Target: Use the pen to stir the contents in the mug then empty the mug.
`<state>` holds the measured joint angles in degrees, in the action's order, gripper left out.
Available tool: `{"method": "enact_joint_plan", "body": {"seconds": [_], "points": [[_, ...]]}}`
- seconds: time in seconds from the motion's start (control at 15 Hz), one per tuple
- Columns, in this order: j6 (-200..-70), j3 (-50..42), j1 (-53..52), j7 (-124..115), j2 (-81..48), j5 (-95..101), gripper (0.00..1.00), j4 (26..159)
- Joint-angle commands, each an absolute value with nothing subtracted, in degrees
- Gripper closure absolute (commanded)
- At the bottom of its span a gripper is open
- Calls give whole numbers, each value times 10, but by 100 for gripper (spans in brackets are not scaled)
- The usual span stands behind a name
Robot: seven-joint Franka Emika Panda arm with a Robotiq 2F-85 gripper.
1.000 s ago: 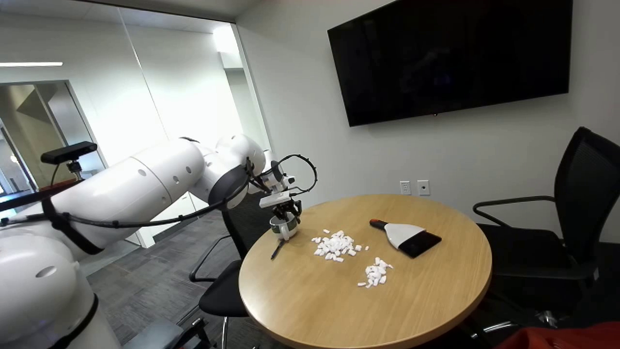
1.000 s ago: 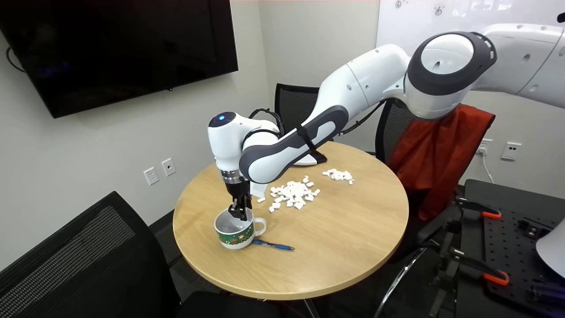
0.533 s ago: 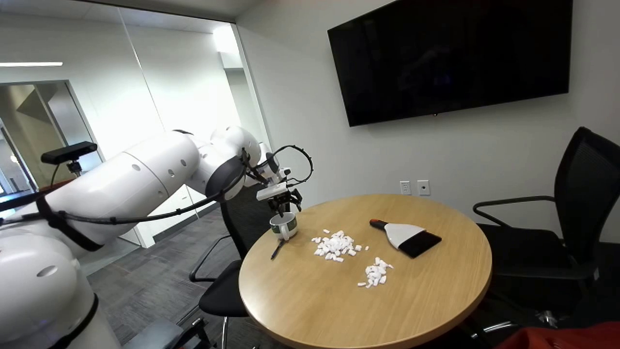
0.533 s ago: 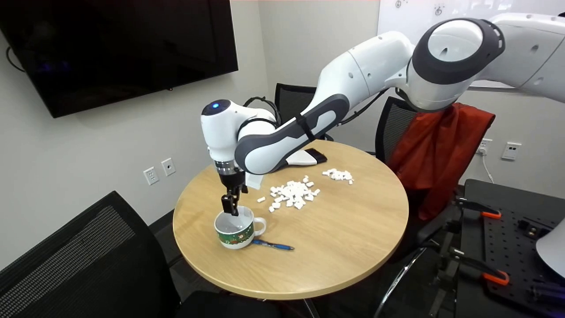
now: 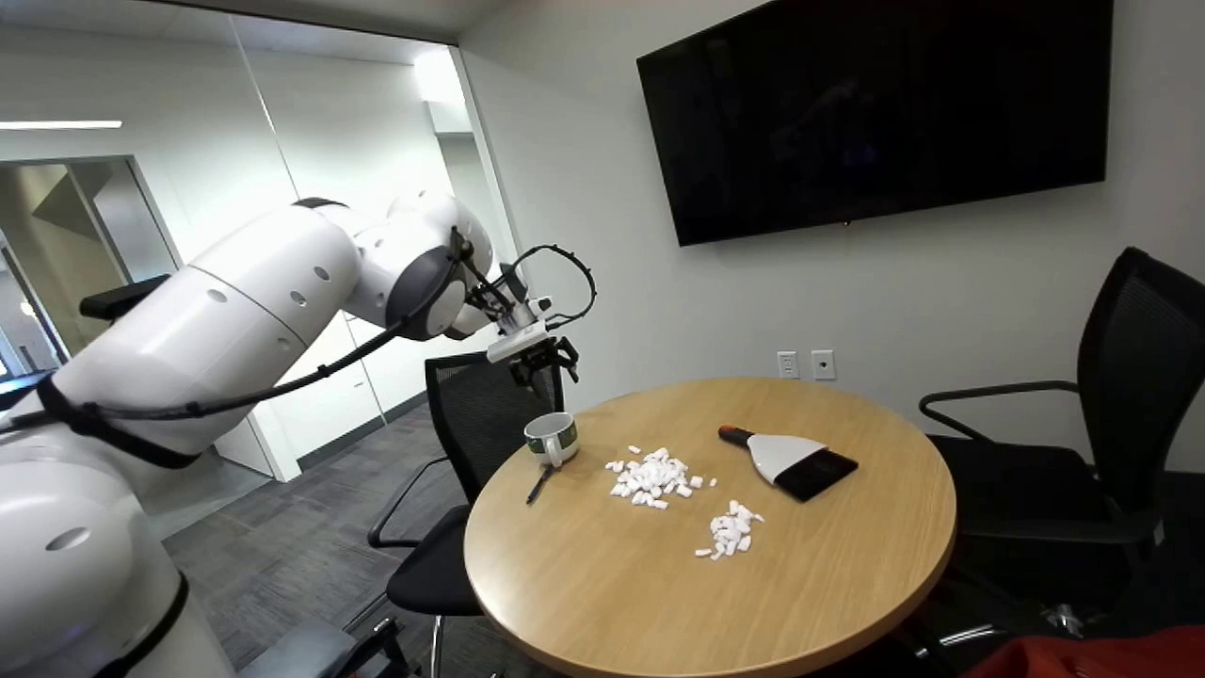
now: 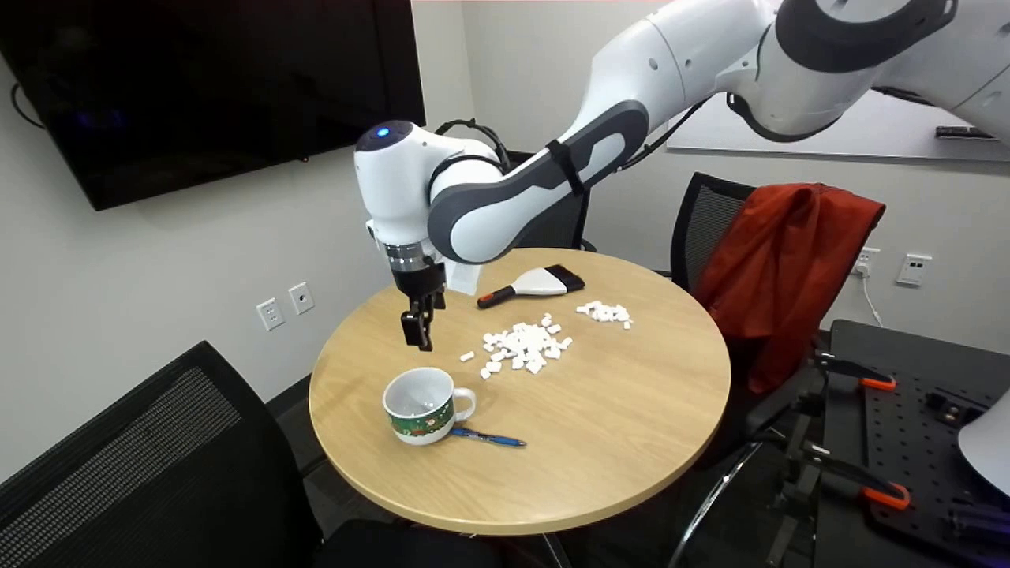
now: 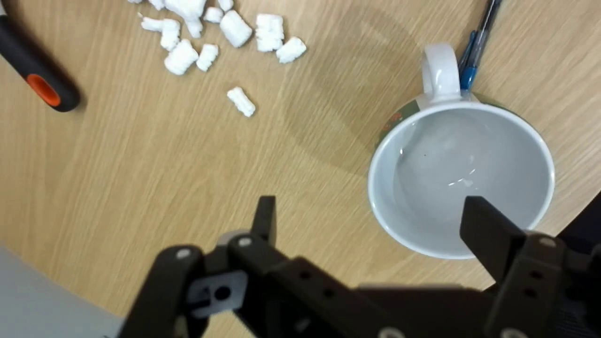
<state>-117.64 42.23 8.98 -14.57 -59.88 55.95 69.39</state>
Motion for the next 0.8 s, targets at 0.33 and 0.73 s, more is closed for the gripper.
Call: {"method": "enact_joint_plan", "body": {"seconds": [0.33,0.73], "points": [[-1250,225,72,34,-365,286,0,902],[-1241,97,-4,95,-352,210,0,893]]}}
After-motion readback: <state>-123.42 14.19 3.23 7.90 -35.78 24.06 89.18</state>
